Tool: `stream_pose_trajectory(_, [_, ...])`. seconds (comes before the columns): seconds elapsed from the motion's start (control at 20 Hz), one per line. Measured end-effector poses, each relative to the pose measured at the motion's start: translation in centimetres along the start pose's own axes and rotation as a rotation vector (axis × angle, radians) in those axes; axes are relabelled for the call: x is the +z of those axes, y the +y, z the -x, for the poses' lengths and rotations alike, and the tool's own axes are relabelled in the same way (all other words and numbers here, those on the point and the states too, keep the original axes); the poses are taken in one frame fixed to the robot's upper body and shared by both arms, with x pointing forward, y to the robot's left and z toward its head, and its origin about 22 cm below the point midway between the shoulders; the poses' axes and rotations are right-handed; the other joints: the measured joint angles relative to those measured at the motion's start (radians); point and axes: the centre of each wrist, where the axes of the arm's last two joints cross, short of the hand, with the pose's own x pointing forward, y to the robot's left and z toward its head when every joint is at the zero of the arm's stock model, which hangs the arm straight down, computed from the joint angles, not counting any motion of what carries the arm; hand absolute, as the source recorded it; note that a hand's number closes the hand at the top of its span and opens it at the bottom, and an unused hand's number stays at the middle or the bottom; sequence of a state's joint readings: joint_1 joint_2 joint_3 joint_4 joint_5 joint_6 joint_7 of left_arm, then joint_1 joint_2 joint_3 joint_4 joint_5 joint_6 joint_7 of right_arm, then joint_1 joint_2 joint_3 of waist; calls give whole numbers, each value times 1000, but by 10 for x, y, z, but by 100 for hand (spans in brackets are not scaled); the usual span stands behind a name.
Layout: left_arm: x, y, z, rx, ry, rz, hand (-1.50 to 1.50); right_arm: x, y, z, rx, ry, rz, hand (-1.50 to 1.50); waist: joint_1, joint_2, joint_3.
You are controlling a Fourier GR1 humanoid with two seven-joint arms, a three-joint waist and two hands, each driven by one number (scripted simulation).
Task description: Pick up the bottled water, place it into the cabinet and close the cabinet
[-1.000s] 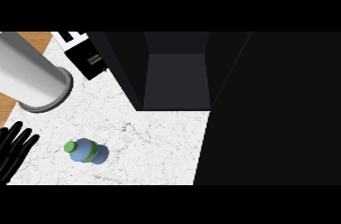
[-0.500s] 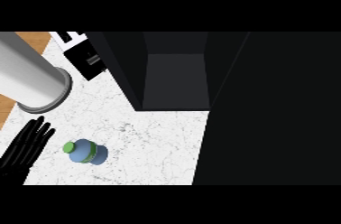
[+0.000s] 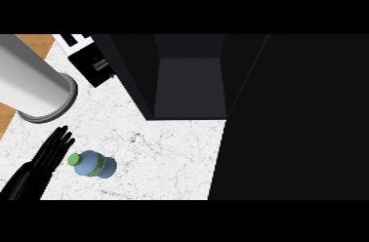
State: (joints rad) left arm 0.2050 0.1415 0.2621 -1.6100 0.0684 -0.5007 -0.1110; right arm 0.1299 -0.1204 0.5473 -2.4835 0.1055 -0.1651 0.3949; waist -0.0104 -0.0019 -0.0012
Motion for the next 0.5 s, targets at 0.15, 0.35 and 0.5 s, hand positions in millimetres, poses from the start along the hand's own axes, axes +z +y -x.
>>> stream_pose_trajectory(0.15, [-7, 6, 22, 6, 18, 2, -150, -1, 1, 0, -1, -3, -1, -150, -1, 0, 0])
stream_pose_trajectory(0.35, [-13, 17, 42, 15, 30, 2, -150, 1, 5, 0, -8, 4, -8, -150, -3, 0, 0])
stream_pose_trajectory(0.5, [-17, 17, 58, 23, 24, 2, -150, 0, 1, 0, 14, -1, 3, -150, -2, 1, 0])
